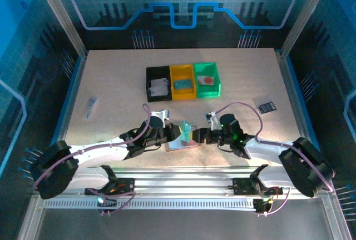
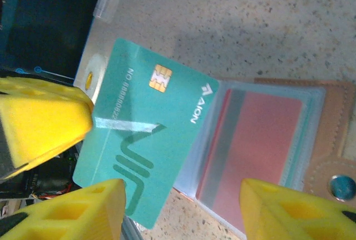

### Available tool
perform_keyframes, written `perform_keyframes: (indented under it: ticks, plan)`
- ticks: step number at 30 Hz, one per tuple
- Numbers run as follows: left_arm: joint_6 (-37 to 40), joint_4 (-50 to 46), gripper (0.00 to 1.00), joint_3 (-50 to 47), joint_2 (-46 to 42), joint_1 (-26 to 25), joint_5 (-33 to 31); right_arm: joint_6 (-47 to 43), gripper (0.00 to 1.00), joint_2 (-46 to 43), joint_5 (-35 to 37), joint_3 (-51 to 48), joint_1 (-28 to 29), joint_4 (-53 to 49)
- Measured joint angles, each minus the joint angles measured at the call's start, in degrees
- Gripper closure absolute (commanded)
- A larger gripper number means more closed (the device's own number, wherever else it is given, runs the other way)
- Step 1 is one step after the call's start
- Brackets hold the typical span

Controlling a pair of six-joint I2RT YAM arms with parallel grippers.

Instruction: Take the credit cards out of the card holder

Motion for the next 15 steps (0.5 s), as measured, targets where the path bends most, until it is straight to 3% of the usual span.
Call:
perform_keyframes:
  ticks: [15]
  plan:
    - [-1.05, 1.14, 1.0, 0.0, -0.74, -0.76, 0.0, 2.51, 0.48, 4.66, -1.31, 0.0, 1.86, 8.72]
